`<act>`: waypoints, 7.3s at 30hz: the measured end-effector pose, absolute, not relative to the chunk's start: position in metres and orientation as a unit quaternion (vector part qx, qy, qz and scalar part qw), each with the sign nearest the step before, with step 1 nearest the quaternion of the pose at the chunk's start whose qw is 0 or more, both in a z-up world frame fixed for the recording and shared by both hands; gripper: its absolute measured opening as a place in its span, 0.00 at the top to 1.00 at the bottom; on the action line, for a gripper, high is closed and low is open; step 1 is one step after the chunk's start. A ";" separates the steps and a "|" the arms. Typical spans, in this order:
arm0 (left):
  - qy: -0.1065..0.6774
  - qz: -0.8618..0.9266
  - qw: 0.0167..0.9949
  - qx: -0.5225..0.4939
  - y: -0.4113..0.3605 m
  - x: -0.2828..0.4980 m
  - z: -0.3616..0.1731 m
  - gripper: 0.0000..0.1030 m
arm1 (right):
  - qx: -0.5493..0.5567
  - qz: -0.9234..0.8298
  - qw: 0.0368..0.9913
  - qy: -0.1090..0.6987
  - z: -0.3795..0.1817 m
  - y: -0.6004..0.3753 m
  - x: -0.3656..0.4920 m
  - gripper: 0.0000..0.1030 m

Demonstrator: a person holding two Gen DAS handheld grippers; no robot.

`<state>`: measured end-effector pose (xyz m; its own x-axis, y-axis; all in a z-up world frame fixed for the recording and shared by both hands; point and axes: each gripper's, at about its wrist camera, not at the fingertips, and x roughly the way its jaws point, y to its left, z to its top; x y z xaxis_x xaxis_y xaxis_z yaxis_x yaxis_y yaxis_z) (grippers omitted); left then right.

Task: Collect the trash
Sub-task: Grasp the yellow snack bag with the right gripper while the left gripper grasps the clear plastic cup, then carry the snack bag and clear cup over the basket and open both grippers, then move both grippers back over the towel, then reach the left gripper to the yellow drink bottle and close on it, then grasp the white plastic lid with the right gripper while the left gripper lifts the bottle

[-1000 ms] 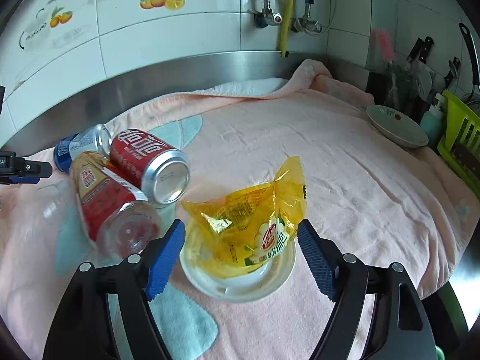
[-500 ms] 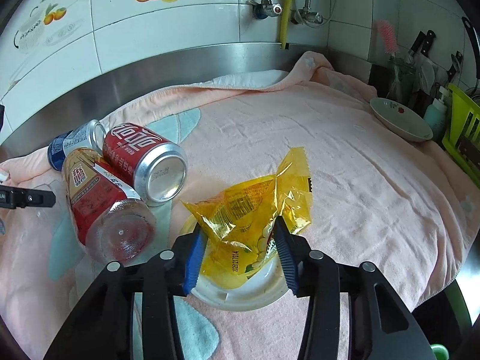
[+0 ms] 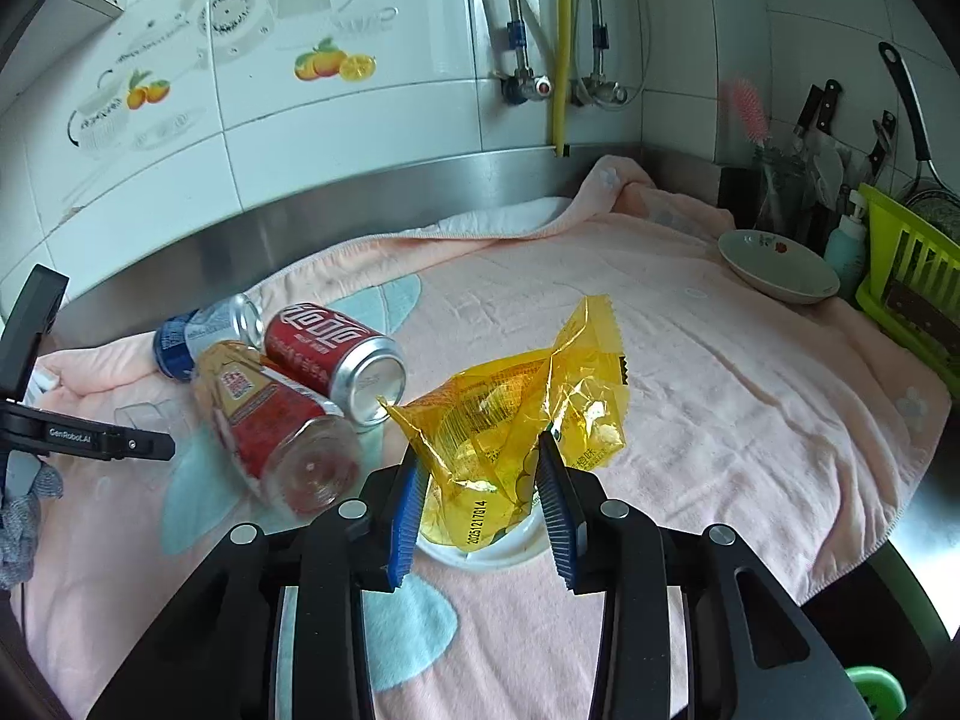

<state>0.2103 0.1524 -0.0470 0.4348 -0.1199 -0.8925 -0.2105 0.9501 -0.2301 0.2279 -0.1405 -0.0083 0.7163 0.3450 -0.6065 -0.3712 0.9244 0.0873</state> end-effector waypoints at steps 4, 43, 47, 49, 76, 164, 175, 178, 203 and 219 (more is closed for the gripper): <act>0.517 0.015 0.841 -0.159 0.149 0.195 -0.033 0.42 | -0.021 0.193 0.931 0.310 0.002 -0.148 0.204 0.66; 0.519 -0.300 0.799 -0.040 -0.182 0.121 -0.027 0.42 | 0.055 -0.034 0.936 0.347 -0.054 -0.369 -0.003 0.62; 0.528 -0.320 0.785 -0.041 -0.209 0.119 -0.043 0.42 | 0.067 -0.047 0.934 0.349 -0.057 -0.379 -0.013 0.53; 0.532 -0.326 0.781 -0.039 -0.217 0.118 -0.049 0.41 | 0.071 -0.053 0.935 0.345 -0.057 -0.382 -0.017 0.49; 0.518 -0.302 0.800 -0.036 -0.195 0.111 -0.046 0.32 | 0.083 -0.036 0.942 0.322 -0.043 -0.372 -0.016 0.35; 0.486 0.167 0.734 -0.444 0.100 0.270 -0.072 0.24 | -0.011 0.216 0.906 0.364 -0.055 -0.199 0.202 0.22; 0.542 0.127 0.746 -0.365 0.119 0.250 -0.066 0.24 | -0.026 0.246 0.889 0.384 -0.062 -0.163 0.238 0.11; 0.556 0.121 0.749 -0.339 0.124 0.245 -0.064 0.24 | -0.040 0.246 0.887 0.389 -0.063 -0.153 0.248 0.10; 0.584 0.095 0.761 -0.267 0.125 0.247 -0.065 0.20 | -0.072 0.247 0.866 0.430 -0.080 -0.118 0.296 0.12; 0.576 0.085 0.775 -0.247 0.116 0.238 -0.065 0.23 | -0.046 0.233 0.890 0.389 -0.055 -0.138 0.252 0.12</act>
<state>0.2383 0.1159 -0.0648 0.3226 -0.1532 -0.9341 -0.4156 0.8637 -0.2852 0.2517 -0.1383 -0.0549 0.5889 0.3779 -0.7144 -0.4501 0.8875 0.0985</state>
